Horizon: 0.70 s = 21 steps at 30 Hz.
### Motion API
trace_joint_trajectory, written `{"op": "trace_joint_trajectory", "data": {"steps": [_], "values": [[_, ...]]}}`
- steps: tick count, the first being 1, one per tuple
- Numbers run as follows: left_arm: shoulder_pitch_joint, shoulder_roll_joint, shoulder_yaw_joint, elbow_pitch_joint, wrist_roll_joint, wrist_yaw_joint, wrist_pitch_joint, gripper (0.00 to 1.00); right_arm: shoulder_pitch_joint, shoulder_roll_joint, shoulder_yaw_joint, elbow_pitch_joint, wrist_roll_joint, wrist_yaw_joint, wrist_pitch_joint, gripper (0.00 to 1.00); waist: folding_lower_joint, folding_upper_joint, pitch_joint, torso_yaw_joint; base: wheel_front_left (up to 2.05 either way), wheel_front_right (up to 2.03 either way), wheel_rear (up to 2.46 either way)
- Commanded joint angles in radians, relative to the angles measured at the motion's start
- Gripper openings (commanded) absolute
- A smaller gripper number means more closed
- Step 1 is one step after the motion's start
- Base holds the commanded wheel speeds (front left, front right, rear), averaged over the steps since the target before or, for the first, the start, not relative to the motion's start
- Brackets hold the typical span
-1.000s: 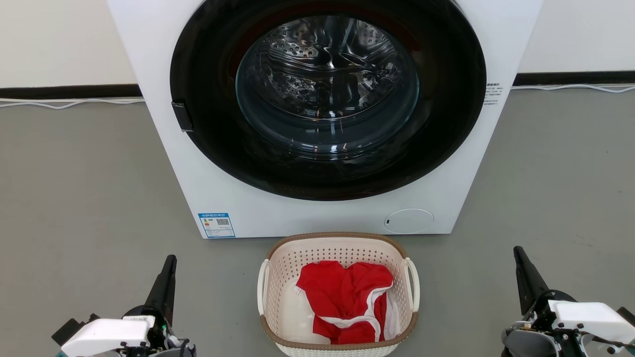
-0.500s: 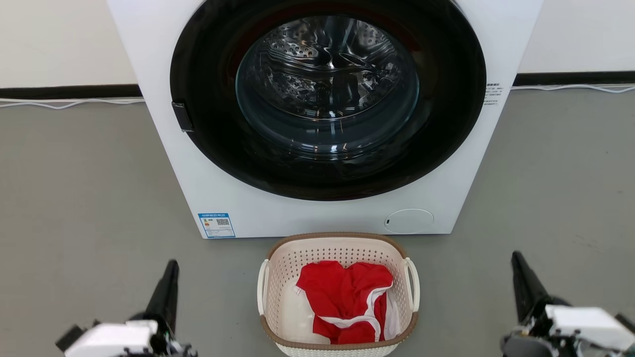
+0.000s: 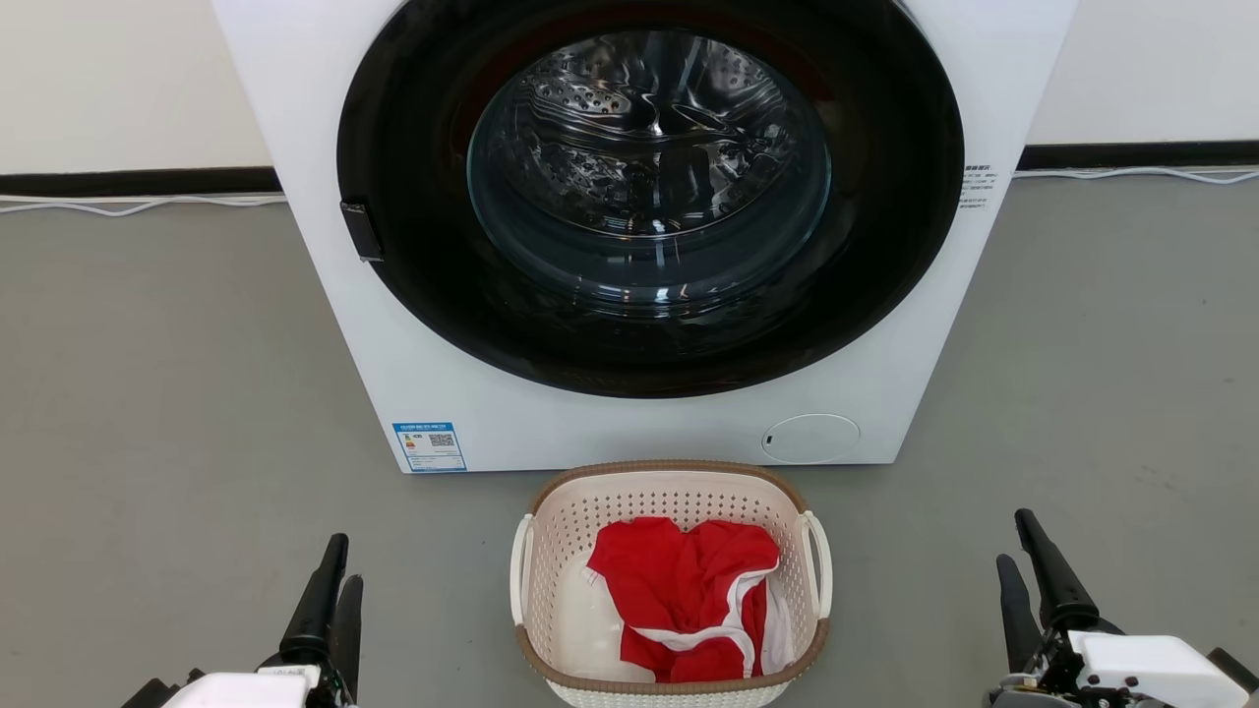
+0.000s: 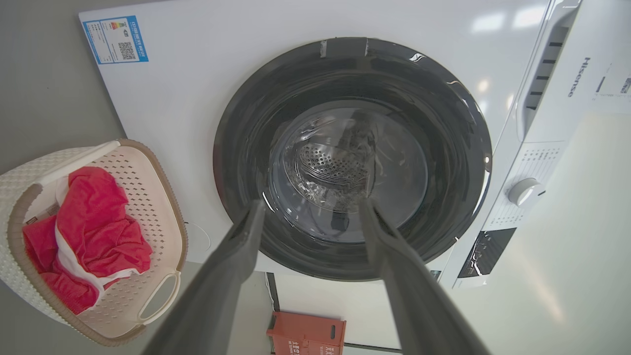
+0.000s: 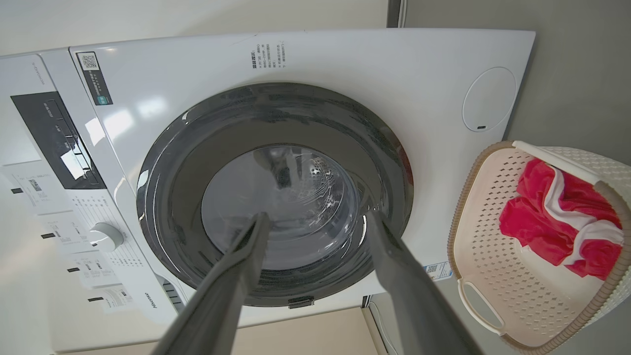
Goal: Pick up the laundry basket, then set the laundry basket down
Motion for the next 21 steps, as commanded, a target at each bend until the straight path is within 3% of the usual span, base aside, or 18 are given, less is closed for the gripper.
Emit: {"op": "trace_joint_trajectory", "data": {"steps": [1,9,21], "values": [[-0.018,0.007,0.001,-0.033,0.017,0.000,-0.009,1.00,-0.014,-0.009,0.007,-0.036,-0.012,0.001,-0.016,1.00,-0.0002,0.0000,0.000,0.000,0.00,0.00,0.00],[-0.011,0.008,-0.005,-0.042,0.052,0.004,-0.029,1.00,-0.010,-0.011,0.015,-0.043,-0.063,0.002,-0.037,1.00,-0.0002,0.0000,0.000,-0.001,0.00,0.00,0.00],[-0.010,0.010,-0.015,-0.051,0.163,0.014,-0.065,1.00,-0.020,-0.018,0.023,-0.045,-0.269,0.002,-0.072,1.00,-0.0002,0.0000,0.000,-0.002,0.00,0.00,0.00]]}}
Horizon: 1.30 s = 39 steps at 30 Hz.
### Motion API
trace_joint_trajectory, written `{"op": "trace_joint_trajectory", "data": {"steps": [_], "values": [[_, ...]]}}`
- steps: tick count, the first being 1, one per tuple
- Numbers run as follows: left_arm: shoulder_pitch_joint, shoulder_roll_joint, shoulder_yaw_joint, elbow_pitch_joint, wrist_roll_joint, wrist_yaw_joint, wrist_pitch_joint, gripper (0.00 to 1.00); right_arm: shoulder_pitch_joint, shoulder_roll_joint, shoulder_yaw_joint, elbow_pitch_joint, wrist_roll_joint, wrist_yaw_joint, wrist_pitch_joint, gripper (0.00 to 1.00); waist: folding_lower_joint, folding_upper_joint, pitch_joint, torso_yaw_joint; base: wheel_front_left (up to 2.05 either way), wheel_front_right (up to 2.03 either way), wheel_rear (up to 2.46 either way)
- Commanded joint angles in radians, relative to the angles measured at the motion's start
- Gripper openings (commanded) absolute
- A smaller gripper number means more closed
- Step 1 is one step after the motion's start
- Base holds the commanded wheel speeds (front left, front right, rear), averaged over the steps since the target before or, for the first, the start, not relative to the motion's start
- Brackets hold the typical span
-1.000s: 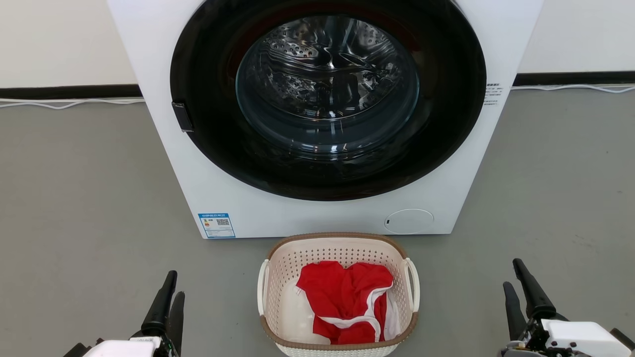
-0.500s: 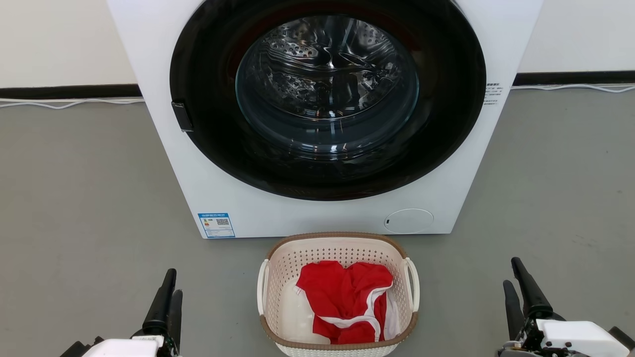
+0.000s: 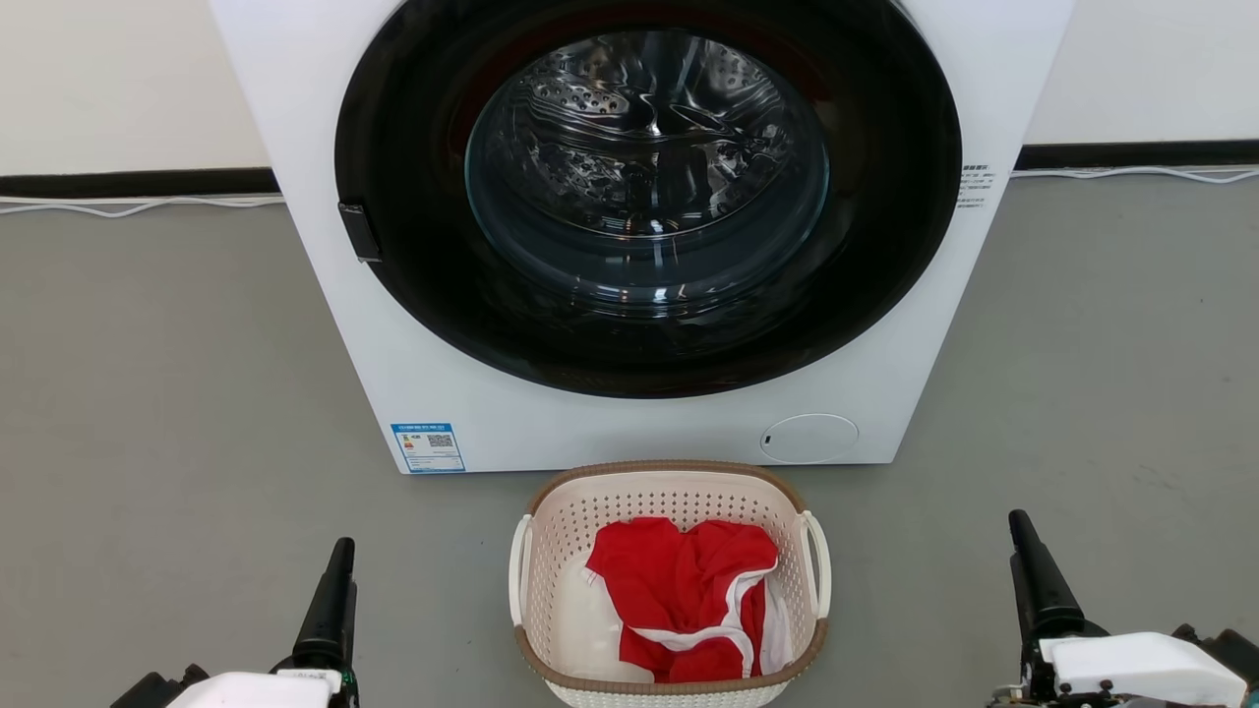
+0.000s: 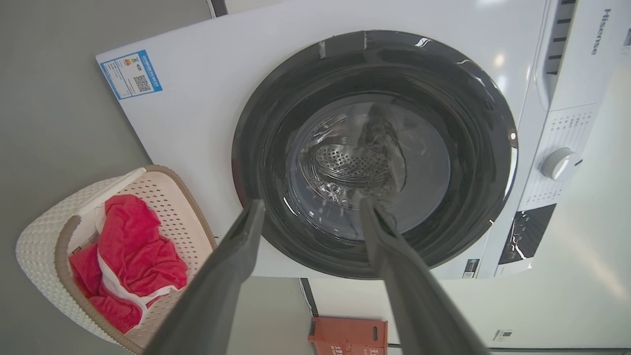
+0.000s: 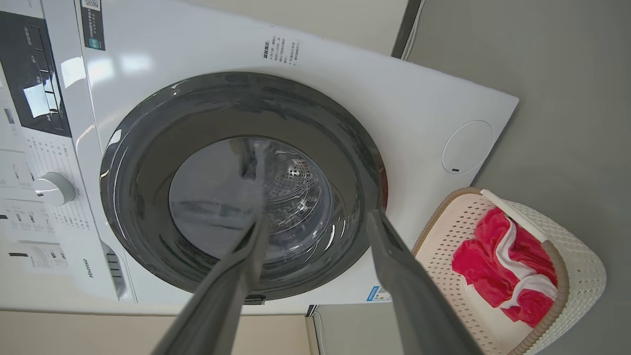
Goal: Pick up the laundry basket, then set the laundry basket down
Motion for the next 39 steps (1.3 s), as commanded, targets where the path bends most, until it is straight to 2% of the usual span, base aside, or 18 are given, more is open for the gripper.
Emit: {"op": "trace_joint_trajectory", "data": {"steps": [1,21,28,39], "values": [[-0.023,0.008,0.004,-0.033,0.032,0.006,-0.011,1.00,-0.033,-0.013,0.010,-0.032,-0.044,0.002,-0.018,1.00,-0.0001,0.0000,0.000,0.000,0.00,0.00,0.00],[-0.030,0.011,-0.020,-0.045,0.369,0.019,-0.069,1.00,-0.053,-0.022,0.043,-0.031,-0.451,0.004,-0.077,1.00,-0.0001,0.0000,0.000,-0.007,0.00,0.00,0.00],[-0.026,0.012,-0.027,-0.053,0.490,0.021,-0.090,1.00,-0.058,-0.027,0.057,-0.026,-0.558,0.004,-0.097,1.00,-0.0001,0.0000,-0.001,-0.011,0.00,0.00,0.00],[-0.020,0.014,-0.038,-0.054,0.623,0.017,-0.119,1.00,-0.064,-0.035,0.073,-0.011,-0.693,0.005,-0.127,1.00,-0.0001,0.0000,-0.003,-0.012,0.00,0.00,0.00]]}}
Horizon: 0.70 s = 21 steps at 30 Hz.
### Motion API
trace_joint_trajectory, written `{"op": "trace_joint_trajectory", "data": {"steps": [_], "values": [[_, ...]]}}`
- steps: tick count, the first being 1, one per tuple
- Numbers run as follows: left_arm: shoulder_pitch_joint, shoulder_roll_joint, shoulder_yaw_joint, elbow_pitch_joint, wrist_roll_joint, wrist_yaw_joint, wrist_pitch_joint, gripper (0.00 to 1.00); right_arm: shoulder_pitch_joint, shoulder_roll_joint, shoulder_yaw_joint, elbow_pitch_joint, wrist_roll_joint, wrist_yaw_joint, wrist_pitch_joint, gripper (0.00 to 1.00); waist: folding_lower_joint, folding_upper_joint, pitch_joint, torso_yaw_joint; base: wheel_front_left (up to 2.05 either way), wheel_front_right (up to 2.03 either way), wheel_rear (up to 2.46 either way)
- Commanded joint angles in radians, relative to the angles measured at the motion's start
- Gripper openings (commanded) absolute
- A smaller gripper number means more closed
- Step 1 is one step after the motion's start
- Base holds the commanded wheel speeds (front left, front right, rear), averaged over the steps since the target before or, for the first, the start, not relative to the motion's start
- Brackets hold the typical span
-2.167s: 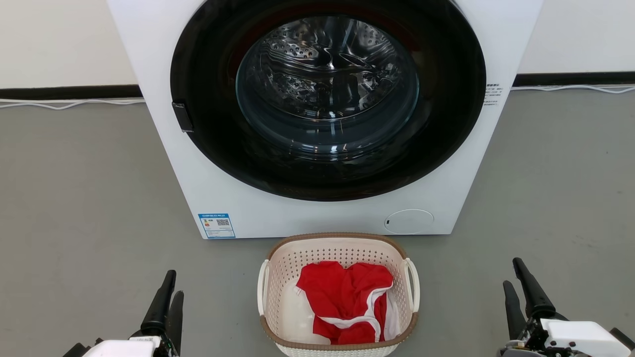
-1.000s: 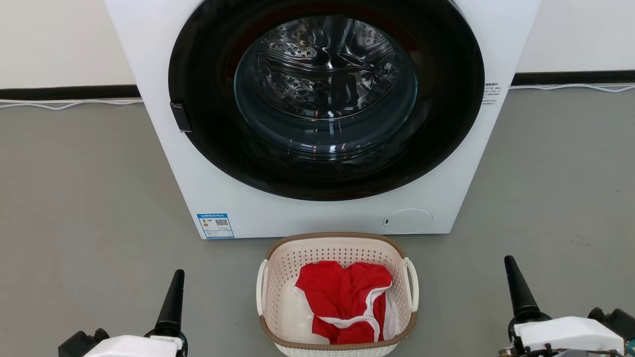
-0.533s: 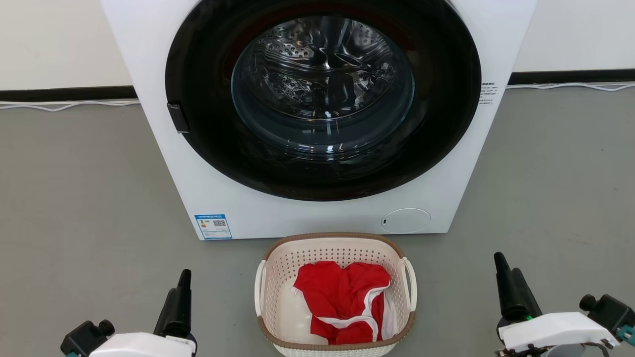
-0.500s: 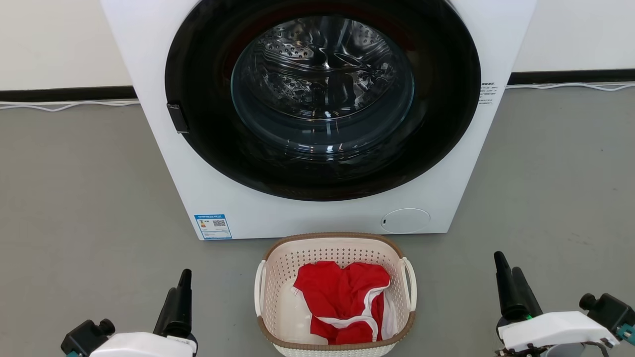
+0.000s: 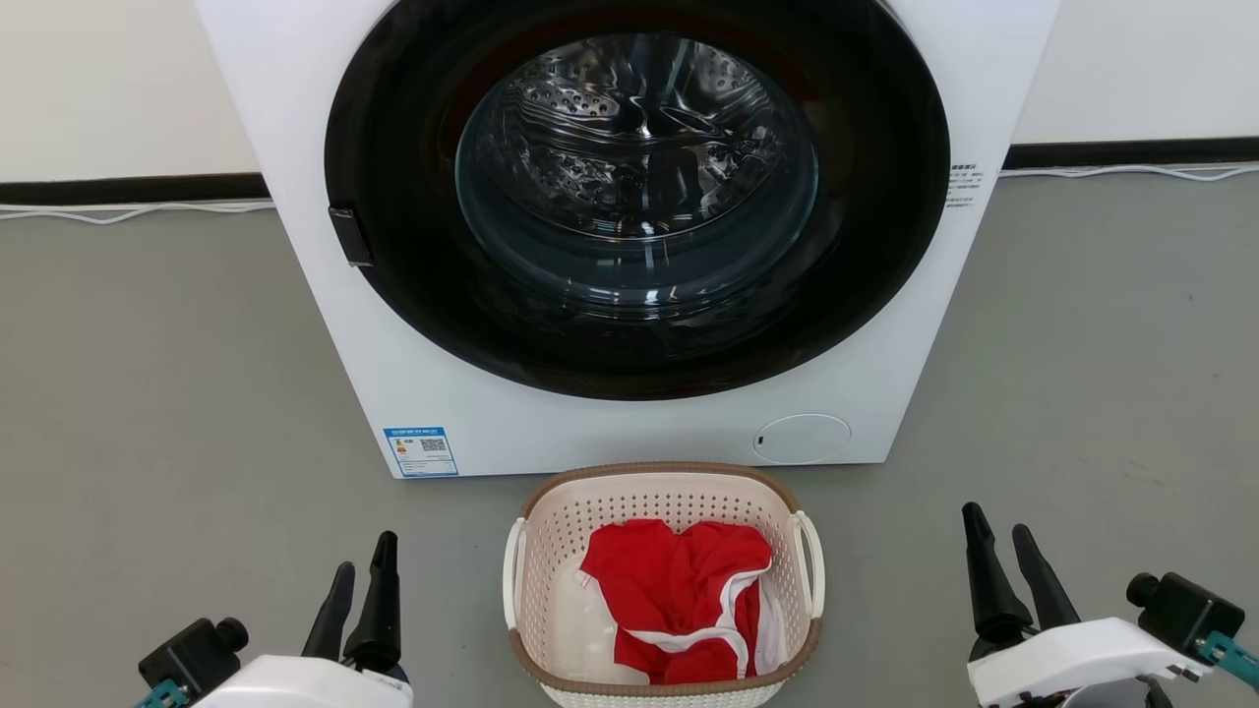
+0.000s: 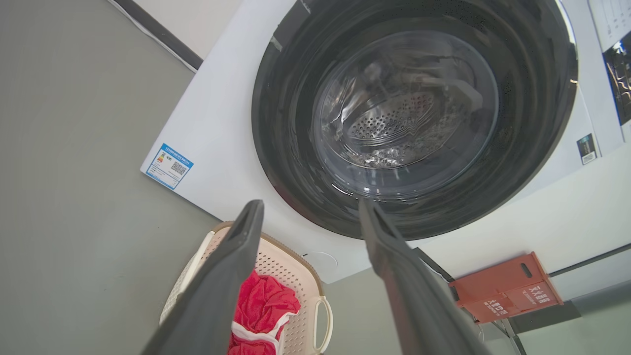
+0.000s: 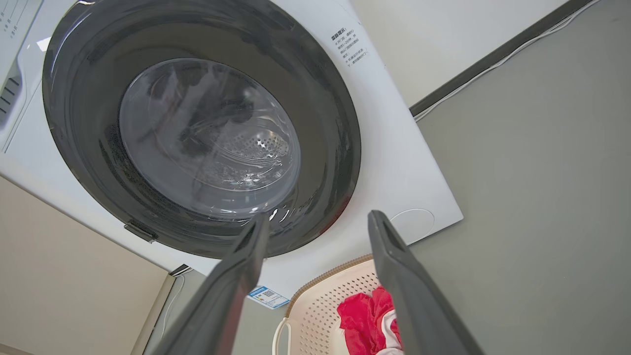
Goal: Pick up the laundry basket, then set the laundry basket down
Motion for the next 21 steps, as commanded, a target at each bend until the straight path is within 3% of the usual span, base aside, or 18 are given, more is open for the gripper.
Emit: {"op": "trace_joint_trajectory", "data": {"steps": [1,21], "values": [[-0.020,0.010,0.014,-0.030,0.033,0.000,-0.012,1.00,-0.047,-0.014,0.015,-0.023,-0.035,0.004,-0.018,1.00,0.0000,0.0000,0.000,0.000,0.00,0.00,0.00],[-0.005,0.013,0.010,-0.029,0.295,-0.009,-0.073,1.00,-0.060,-0.026,0.040,0.009,-0.307,0.006,-0.080,1.00,-0.0001,0.0000,-0.002,-0.008,0.00,0.00,0.00]]}}
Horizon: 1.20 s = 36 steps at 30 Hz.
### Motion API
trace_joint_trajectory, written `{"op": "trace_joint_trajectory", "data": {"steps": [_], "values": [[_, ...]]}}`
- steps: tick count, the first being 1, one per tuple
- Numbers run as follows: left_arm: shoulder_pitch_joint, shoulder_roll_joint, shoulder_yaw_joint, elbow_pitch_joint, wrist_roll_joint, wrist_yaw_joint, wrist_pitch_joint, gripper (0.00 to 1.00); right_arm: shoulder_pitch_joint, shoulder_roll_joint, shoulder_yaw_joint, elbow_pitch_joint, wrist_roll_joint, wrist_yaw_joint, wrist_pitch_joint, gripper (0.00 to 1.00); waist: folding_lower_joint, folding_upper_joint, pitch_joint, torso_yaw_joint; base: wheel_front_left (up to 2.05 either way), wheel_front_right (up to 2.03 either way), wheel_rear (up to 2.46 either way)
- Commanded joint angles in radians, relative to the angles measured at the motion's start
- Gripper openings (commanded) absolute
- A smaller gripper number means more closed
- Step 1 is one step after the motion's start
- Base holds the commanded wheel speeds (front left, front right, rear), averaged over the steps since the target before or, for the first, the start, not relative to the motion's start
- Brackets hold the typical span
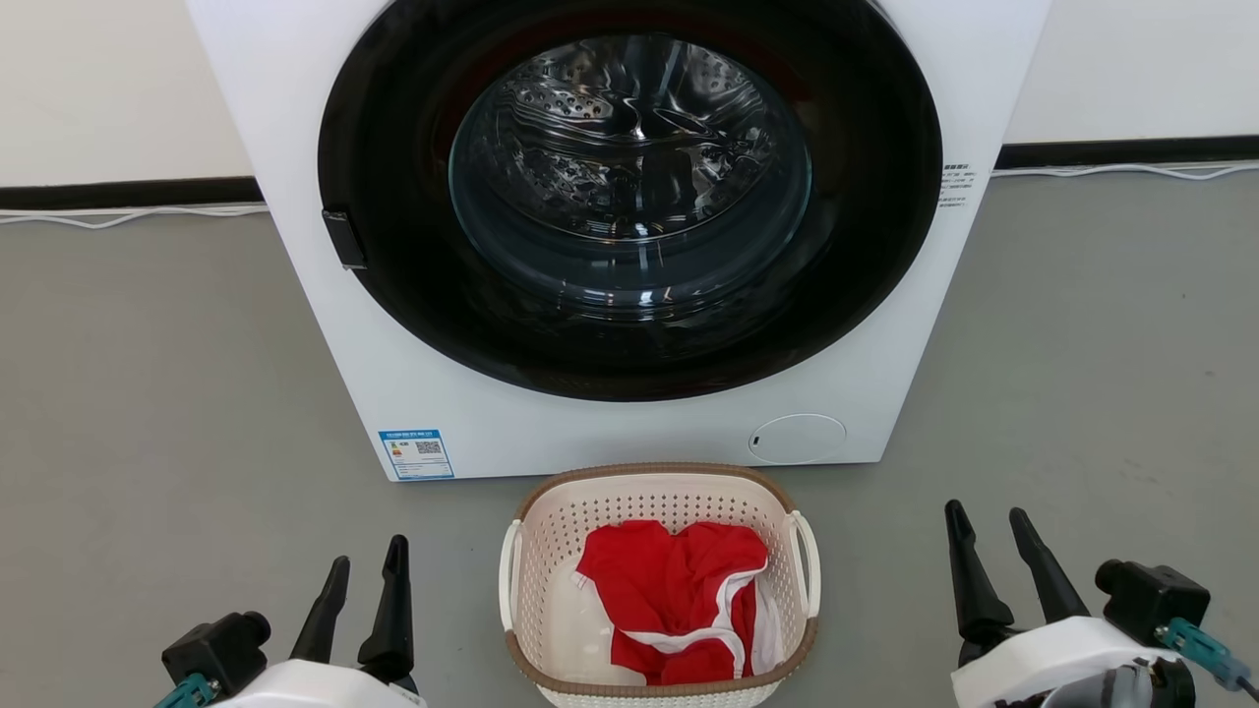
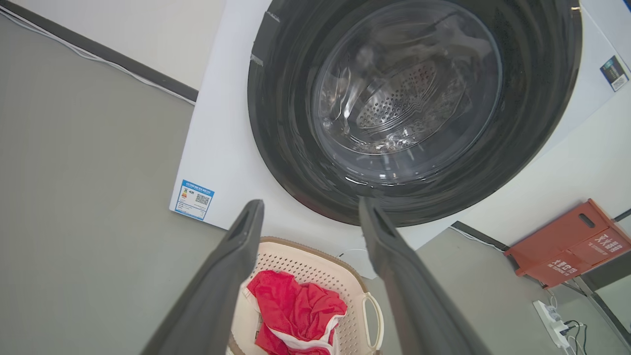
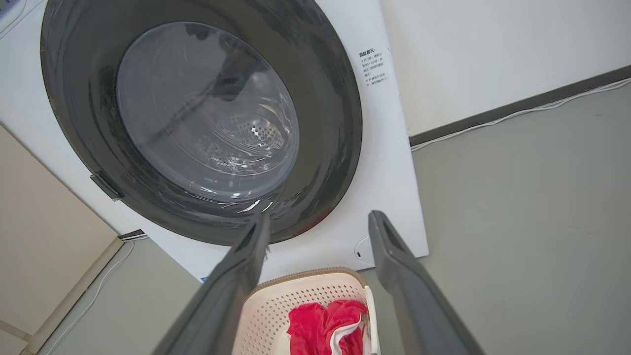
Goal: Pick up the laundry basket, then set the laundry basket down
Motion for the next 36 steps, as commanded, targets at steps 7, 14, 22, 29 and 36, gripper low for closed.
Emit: {"op": "trace_joint_trajectory", "data": {"steps": [7,14,22,29,36], "values": [[-0.010,0.012,0.019,-0.029,0.104,-0.007,-0.035,1.00,-0.041,-0.011,0.024,-0.017,-0.109,0.006,-0.037,1.00,-0.0001,0.0000,0.003,-0.003,0.00,0.00,0.00],[-0.008,0.013,0.018,-0.030,0.174,-0.007,-0.052,1.00,-0.043,-0.009,0.022,-0.015,-0.181,0.006,-0.054,1.00,-0.0001,0.0000,0.006,-0.006,0.00,0.00,0.00],[-0.007,0.014,0.016,-0.031,0.267,-0.008,-0.076,1.00,-0.046,-0.004,0.010,-0.016,-0.279,0.007,-0.078,1.00,-0.0001,0.0000,0.007,-0.009,0.00,0.00,0.00],[-0.005,0.015,0.018,-0.030,0.349,-0.009,-0.096,1.00,-0.047,-0.001,0.012,-0.012,-0.364,0.007,-0.098,1.00,-0.0001,0.0000,0.010,-0.012,0.00,0.00,0.00],[-0.008,0.015,0.020,-0.027,0.382,-0.011,-0.105,1.00,-0.049,0.003,0.010,-0.010,-0.397,0.008,-0.107,1.00,-0.0001,0.0000,0.014,-0.013,0.00,0.00,0.00]]}}
